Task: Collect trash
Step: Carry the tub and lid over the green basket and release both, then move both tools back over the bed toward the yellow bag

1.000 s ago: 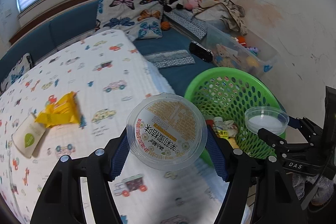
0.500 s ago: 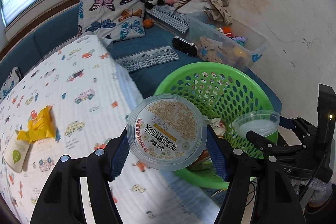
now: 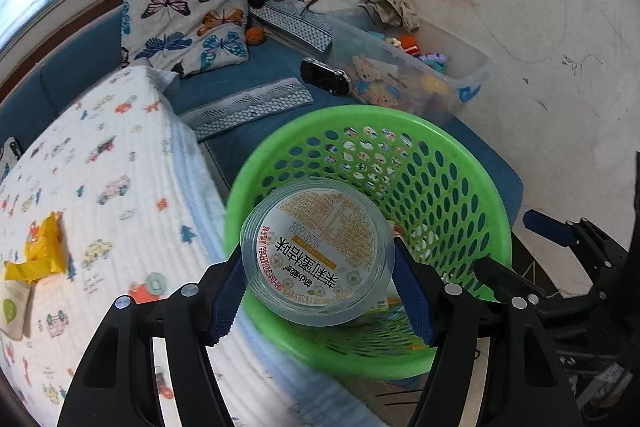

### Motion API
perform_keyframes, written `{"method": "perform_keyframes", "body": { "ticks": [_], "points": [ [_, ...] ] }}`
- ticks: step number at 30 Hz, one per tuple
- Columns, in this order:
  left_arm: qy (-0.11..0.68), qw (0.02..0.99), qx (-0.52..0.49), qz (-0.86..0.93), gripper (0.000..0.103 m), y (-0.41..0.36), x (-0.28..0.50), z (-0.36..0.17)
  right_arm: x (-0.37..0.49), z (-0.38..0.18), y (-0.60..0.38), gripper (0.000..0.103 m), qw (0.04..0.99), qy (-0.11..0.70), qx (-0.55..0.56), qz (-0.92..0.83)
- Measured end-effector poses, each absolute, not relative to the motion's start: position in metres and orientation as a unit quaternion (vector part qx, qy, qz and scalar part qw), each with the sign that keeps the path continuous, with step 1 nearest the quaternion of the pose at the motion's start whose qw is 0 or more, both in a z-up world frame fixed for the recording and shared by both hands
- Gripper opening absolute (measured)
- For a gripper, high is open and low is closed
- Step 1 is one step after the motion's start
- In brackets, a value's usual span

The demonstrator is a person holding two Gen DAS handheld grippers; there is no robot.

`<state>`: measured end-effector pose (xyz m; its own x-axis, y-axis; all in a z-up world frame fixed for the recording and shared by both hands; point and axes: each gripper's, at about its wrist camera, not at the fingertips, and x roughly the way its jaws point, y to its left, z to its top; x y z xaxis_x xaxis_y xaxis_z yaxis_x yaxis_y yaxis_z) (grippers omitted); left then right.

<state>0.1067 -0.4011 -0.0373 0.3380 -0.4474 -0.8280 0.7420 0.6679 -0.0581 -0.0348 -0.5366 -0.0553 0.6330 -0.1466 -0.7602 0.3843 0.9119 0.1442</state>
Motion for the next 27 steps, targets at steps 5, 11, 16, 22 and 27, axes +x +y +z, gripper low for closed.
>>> {"method": "perform_keyframes", "body": {
  "ticks": [5,11,16,22,27],
  "points": [
    [0.449,0.790,0.172,-0.380,0.066,-0.414,0.102,-0.045,-0.047,-0.051,-0.540,0.090,0.893,0.395,0.151,-0.154],
    [0.453,0.783,0.172,-0.391,0.077,-0.421,0.098,-0.048,-0.053,-0.049,-0.542,0.090,0.893,0.391,0.158,-0.157],
    [0.446,0.783,0.175,-0.396,0.081,-0.418,0.094,-0.045,-0.053,-0.047,-0.540,0.090,0.894,0.389,0.158,-0.155],
    [0.442,0.793,0.162,-0.386,0.081,-0.394,0.099,-0.034,-0.050,-0.039,-0.527,0.090,0.900,0.386,0.149,-0.140],
    [0.426,0.815,0.158,-0.359,0.081,-0.359,0.103,-0.019,-0.040,-0.030,-0.507,0.090,0.907,0.382,0.136,-0.117]
  ]
}}
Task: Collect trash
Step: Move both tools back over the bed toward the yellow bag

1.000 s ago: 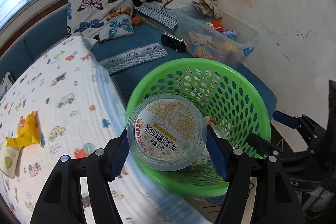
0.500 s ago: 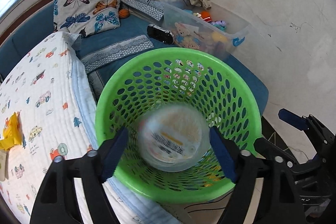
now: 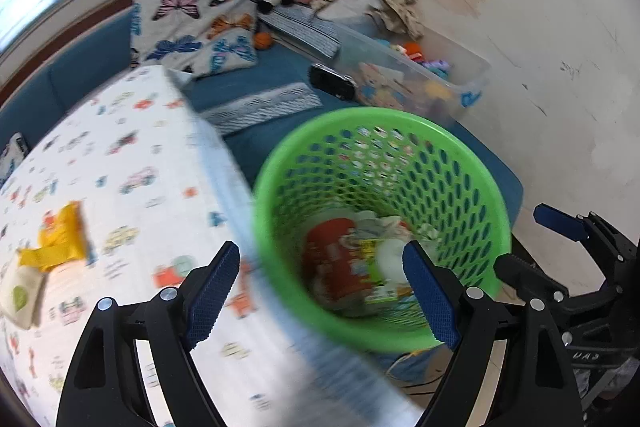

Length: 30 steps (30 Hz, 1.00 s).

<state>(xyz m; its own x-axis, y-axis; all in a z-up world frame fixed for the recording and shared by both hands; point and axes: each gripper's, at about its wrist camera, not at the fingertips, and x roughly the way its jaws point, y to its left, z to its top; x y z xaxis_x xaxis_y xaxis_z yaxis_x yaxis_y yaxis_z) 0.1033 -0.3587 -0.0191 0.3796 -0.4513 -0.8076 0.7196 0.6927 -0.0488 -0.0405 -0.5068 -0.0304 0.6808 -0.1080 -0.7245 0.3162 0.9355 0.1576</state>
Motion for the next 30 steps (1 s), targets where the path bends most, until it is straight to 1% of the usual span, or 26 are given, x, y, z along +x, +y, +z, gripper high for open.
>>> {"method": "perform_keyframes", "body": {
  "ticks": [7,16,24,30],
  "points": [
    [0.413,0.848,0.145,-0.301,0.081,-0.299,0.118,-0.005,-0.014,-0.016,-0.470,0.090,0.916,0.376,0.126,-0.067],
    [0.411,0.887,0.093,-0.188,0.081,-0.199,0.158,0.006,0.038,0.000,-0.410,0.090,0.921,0.378,0.091,0.003],
    [0.425,0.899,0.041,-0.097,0.081,-0.109,0.192,-0.002,0.094,0.001,-0.356,0.087,0.916,0.391,0.069,0.063],
    [0.434,0.899,0.006,-0.060,0.081,-0.063,0.212,-0.013,0.128,-0.003,-0.323,0.085,0.909,0.401,0.060,0.098]
  ]
}}
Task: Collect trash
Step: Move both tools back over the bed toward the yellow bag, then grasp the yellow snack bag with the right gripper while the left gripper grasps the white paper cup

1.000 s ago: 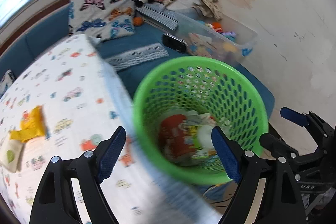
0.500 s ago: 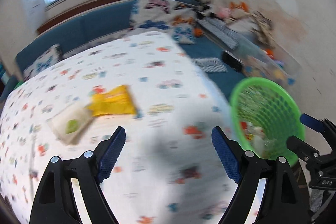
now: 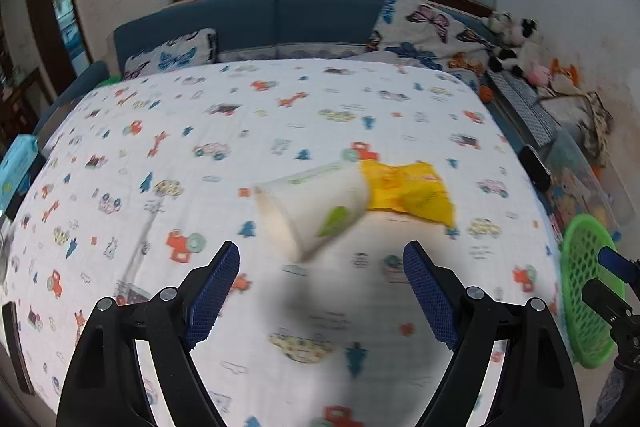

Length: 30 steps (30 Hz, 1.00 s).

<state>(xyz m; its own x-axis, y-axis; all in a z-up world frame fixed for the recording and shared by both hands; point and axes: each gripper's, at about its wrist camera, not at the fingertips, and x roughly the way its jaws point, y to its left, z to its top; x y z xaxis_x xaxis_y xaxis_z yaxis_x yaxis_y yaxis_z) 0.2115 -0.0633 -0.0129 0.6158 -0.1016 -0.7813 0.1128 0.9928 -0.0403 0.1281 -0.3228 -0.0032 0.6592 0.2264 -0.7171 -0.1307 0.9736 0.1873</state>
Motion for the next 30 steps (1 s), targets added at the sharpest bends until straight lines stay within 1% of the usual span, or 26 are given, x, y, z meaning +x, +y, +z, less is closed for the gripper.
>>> {"method": "perform_keyframes", "body": {
  "ticks": [7,19,23,25,30],
  "points": [
    [0.447,0.892,-0.039,-0.064,0.081,-0.039,0.232,-0.028,0.168,-0.015,-0.294,0.083,0.899,0.412,0.054,0.138],
    [0.469,0.874,-0.083,-0.092,0.081,-0.033,0.263,-0.051,0.225,-0.056,-0.260,0.079,0.882,0.438,0.036,0.173],
    [0.474,0.870,-0.093,-0.101,0.078,-0.031,0.271,-0.056,0.241,-0.066,-0.257,0.077,0.878,0.444,0.041,0.176],
    [0.477,0.867,-0.097,-0.105,0.074,-0.031,0.274,-0.058,0.248,-0.069,-0.255,0.077,0.876,0.445,0.040,0.181],
    [0.483,0.861,-0.114,-0.115,0.073,-0.028,0.280,-0.065,0.263,-0.078,-0.243,0.077,0.875,0.447,0.020,0.183]
  ]
}}
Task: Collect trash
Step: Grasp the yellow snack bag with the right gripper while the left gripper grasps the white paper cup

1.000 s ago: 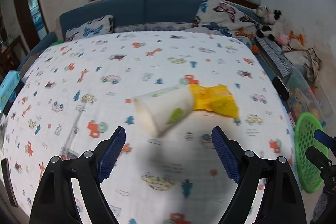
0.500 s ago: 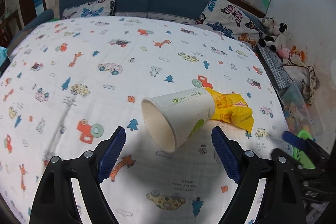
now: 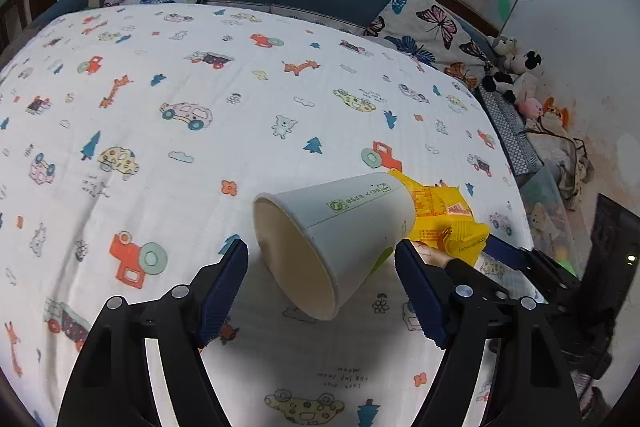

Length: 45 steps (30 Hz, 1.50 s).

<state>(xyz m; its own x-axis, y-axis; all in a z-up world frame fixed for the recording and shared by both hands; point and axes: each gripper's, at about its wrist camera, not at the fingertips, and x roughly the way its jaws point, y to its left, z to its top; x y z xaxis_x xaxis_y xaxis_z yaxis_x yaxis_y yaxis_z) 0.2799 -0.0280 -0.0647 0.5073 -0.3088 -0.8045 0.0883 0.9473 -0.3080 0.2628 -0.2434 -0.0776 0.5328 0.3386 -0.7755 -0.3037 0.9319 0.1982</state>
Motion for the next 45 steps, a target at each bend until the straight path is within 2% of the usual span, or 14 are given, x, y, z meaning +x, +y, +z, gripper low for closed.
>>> {"method": "perform_keyframes", "body": {
  "ticks": [3,5,9,11,13,17,22,29,37,45],
  "points": [
    [0.483,0.860,-0.115,-0.120,0.072,-0.030,0.283,-0.066,0.270,-0.081,-0.240,0.077,0.876,0.448,0.010,0.180],
    [0.483,0.859,-0.118,-0.123,0.070,-0.031,0.285,-0.067,0.274,-0.084,-0.237,0.072,0.875,0.450,0.006,0.179],
    [0.487,0.852,-0.128,-0.141,0.055,-0.034,0.288,-0.070,0.277,-0.089,-0.237,0.058,0.876,0.452,0.005,0.172],
    [0.483,0.852,-0.132,-0.152,0.046,-0.036,0.287,-0.069,0.275,-0.088,-0.240,0.045,0.875,0.451,0.015,0.176],
    [0.481,0.852,-0.133,-0.160,0.035,-0.038,0.286,-0.067,0.273,-0.087,-0.242,0.040,0.875,0.451,0.020,0.172],
    [0.480,0.850,-0.135,-0.170,0.026,-0.042,0.281,-0.064,0.265,-0.081,-0.245,0.033,0.879,0.444,0.026,0.170],
    [0.480,0.849,-0.132,-0.178,0.014,-0.044,0.273,-0.060,0.250,-0.074,-0.250,0.033,0.883,0.437,0.030,0.169],
    [0.468,0.852,-0.125,-0.198,0.012,-0.049,0.249,-0.044,0.220,-0.064,-0.265,0.033,0.887,0.431,0.045,0.157],
    [0.452,0.854,-0.109,-0.233,0.005,-0.073,0.219,-0.023,0.170,-0.046,-0.297,0.033,0.899,0.416,0.054,0.128],
    [0.438,0.851,-0.081,-0.279,0.005,-0.113,0.188,-0.004,0.122,-0.034,-0.338,0.033,0.908,0.403,0.072,0.090]
  ]
}}
